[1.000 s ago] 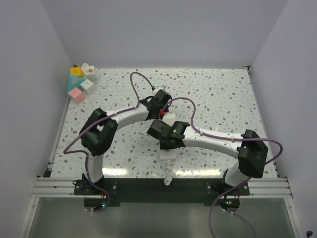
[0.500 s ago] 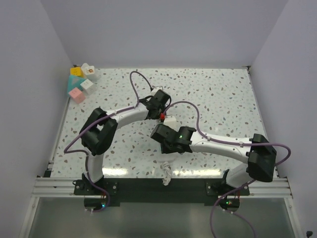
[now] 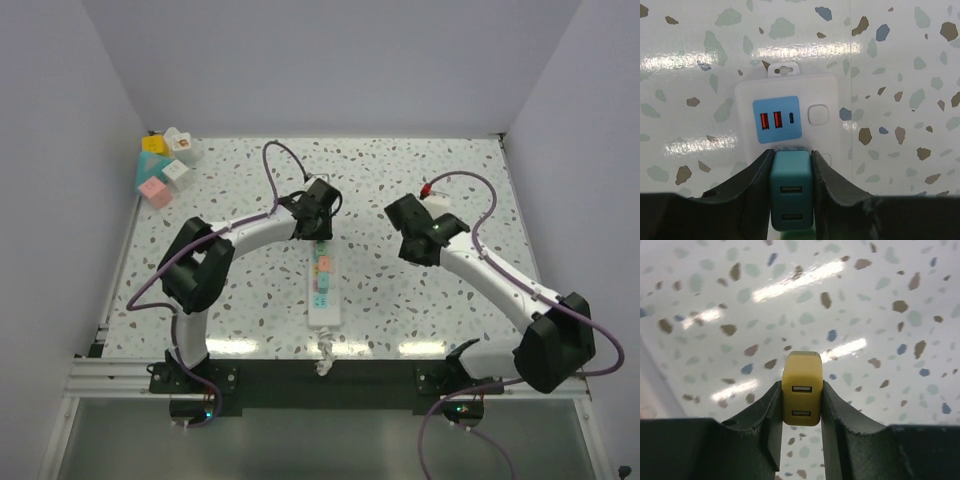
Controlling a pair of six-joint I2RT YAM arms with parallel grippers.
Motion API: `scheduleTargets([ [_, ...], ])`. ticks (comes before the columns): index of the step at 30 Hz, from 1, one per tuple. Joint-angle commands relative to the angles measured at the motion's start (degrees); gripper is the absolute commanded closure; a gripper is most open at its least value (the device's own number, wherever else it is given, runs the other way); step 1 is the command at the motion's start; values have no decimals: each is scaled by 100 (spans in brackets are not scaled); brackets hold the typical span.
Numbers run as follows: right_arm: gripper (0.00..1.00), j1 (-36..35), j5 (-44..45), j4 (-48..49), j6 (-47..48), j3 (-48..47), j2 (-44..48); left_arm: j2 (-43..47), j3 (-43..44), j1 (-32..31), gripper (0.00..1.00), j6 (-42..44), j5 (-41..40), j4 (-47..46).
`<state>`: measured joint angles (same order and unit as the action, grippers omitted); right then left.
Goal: Pull the plug off the socket
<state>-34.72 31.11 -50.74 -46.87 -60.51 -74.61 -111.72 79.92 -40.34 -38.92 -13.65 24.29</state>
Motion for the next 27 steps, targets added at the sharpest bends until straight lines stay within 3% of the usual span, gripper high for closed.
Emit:
scheduleTargets([
  [1,100,684,282,2,520,-92,-543,282,-169,61,97,367,230,129],
  [4,100,1247,333,-41,652,-329,-1097,397,-222,52,98,394,284,85],
  [11,100,2117,80,196,916,56,-1135,555,-319,87,100,455,539,-83],
  [16,100,2189,62,213,1074,320,-889,529,-310,131,100,411,627,-188],
  [19,89,2189,-9,196,1084,443,-818,476,-214,166,100,402,653,-241],
  [23,85,2189,-88,170,1075,549,-959,309,32,193,100,341,723,-206],
  [24,81,2189,-184,196,1118,567,-968,239,76,193,100,332,723,-197],
  [25,59,2189,-228,196,1128,584,-977,186,207,202,100,323,723,-162],
  [27,43,2189,-316,179,1136,558,-881,19,383,202,100,280,697,4],
])
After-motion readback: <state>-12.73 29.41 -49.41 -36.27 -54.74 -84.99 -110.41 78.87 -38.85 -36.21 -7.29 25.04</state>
